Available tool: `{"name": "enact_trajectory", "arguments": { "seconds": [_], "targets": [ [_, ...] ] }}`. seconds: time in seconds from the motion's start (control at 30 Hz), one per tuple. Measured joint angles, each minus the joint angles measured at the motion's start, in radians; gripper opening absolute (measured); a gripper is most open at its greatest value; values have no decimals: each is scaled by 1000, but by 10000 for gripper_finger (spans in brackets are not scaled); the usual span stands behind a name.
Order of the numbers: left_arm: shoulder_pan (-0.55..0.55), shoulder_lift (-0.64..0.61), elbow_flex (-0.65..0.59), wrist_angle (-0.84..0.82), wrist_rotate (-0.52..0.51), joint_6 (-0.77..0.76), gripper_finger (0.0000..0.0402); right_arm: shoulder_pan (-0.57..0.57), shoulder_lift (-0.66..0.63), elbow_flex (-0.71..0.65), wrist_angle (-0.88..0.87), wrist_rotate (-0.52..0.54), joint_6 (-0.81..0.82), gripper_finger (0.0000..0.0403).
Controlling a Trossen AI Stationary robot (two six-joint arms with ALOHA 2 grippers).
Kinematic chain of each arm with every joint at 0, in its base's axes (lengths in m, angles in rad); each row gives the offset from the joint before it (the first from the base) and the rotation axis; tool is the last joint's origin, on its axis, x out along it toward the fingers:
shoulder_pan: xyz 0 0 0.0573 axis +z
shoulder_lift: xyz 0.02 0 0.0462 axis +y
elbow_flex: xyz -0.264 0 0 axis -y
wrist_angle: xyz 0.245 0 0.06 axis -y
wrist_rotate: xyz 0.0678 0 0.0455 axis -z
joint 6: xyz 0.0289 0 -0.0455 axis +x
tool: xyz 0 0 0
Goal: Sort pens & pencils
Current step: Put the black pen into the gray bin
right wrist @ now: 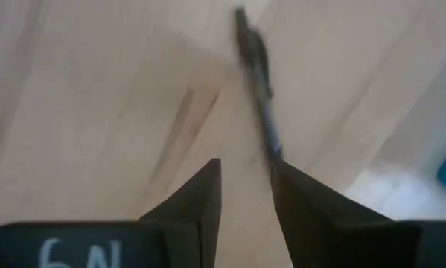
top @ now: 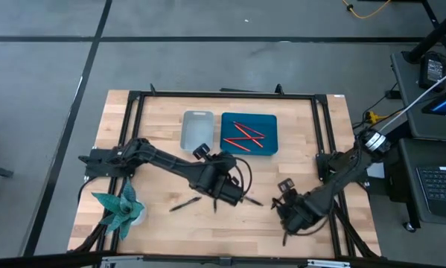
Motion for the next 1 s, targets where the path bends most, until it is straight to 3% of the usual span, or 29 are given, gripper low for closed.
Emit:
{"name": "enact_trajectory", "arguments": {
  "seconds": [0.43, 0.7, 1.0],
  "targets": [
    [28, -1, 0, 0, 0, 26, 23, -120, 86, -25, 169, -52, -291, 119],
    [24, -1, 0, 0, -3, 19, 23, -124, 78, -127, 247, -96, -289, 119],
    [21, -1, 0, 1, -2, -5, 23, -139, 78, -137, 275, -107, -322, 109]
  ]
}}
